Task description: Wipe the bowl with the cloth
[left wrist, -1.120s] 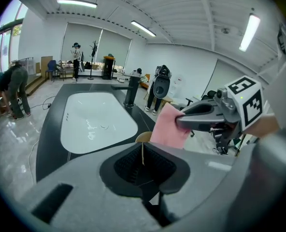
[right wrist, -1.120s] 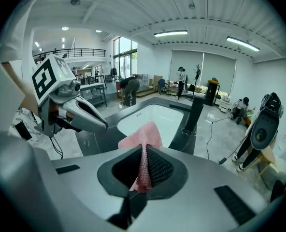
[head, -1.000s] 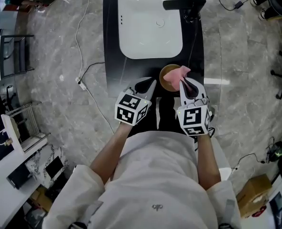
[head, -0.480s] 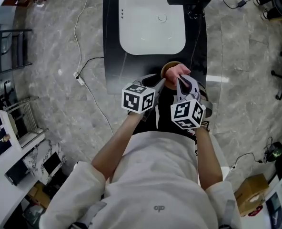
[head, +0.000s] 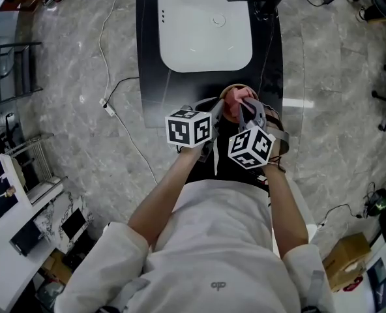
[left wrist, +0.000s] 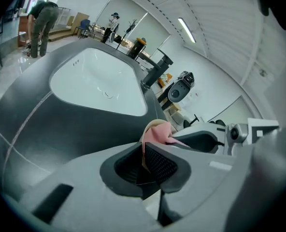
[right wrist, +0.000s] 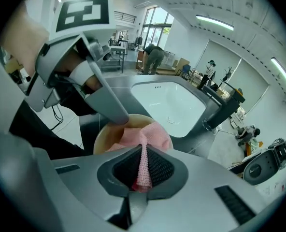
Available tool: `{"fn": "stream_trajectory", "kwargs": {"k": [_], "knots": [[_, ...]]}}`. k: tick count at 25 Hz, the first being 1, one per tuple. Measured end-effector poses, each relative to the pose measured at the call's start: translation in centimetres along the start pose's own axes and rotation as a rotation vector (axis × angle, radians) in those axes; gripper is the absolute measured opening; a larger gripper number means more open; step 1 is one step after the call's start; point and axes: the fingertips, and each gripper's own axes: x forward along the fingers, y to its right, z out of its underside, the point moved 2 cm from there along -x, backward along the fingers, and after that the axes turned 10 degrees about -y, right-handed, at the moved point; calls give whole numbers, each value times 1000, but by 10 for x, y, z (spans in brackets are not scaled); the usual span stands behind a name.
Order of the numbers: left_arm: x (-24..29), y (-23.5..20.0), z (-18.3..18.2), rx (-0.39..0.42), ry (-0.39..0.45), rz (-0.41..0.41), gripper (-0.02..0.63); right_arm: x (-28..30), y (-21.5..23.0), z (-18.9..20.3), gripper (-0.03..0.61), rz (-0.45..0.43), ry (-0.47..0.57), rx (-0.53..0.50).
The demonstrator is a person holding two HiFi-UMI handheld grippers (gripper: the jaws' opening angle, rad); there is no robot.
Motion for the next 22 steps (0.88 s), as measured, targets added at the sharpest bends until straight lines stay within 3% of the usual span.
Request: {"fn": "stream_trajectory", "kwargs": {"k": [4, 14, 22], "knots": [[0, -1, 2, -21, -17, -3, 22, 10, -8, 6, 15, 0, -58, -52], [-3, 7, 7, 17, -60, -32, 23, 25, -14, 14, 15, 21, -182, -187], [2, 14, 17, 59, -109, -14, 23, 30, -29, -1, 15, 6, -173, -325]]}}
